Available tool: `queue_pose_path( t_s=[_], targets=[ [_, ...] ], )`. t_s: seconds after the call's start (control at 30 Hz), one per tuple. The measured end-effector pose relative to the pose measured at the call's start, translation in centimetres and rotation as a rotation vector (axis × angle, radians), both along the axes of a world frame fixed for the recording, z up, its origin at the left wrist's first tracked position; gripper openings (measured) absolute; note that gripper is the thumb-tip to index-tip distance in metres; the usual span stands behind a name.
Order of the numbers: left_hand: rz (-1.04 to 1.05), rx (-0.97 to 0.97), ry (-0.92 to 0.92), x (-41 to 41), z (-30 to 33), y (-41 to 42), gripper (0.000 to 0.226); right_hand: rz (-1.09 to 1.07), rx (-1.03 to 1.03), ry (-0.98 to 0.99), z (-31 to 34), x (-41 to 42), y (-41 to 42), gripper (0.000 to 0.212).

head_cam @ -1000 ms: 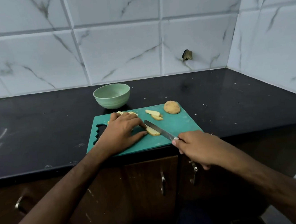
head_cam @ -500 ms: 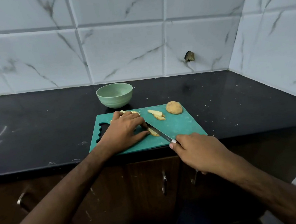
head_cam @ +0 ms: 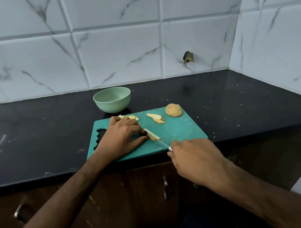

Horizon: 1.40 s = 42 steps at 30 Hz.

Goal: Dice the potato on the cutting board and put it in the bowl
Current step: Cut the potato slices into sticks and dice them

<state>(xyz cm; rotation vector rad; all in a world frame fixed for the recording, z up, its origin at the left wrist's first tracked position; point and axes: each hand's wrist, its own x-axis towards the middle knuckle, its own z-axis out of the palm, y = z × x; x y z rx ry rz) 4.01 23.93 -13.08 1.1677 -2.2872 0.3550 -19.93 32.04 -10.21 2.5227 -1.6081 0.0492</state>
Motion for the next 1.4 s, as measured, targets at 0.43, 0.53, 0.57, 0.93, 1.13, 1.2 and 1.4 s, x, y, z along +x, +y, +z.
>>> queue_pose_path(
  t_s=[0.43,0.53,0.57,0.93,1.13,1.2,1.4],
  targets=[
    [-0.027,-0.052,0.040,0.0,0.1,0.0,0.021,-0.033,0.149,-0.103,1.0,-0.4,-0.4,0.030],
    [-0.037,-0.013,0.033,0.1,0.1,-0.1,0.020,-0.031,0.159,-0.108,0.9,-0.3,-0.3,0.030],
    [-0.032,-0.015,0.027,0.1,0.1,-0.1,0.020,-0.031,0.161,-0.111,0.9,-0.2,-0.3,0.031],
    [0.004,-0.001,0.015,0.0,0.2,-0.2,0.017,-0.006,0.127,-0.044,0.5,-0.2,-0.9,0.031],
    [0.022,0.029,0.008,-0.1,0.3,0.2,0.042,-0.094,0.138,-0.018,2.6,-2.3,-3.2,0.038],
    [0.000,0.077,0.017,-0.1,0.4,0.1,0.042,-0.127,0.206,-0.107,3.4,-2.9,-3.7,0.042],
    [-0.014,0.052,0.031,0.0,0.2,0.1,0.033,-0.115,0.294,-0.238,3.6,-3.2,-3.8,0.044]
  ],
)
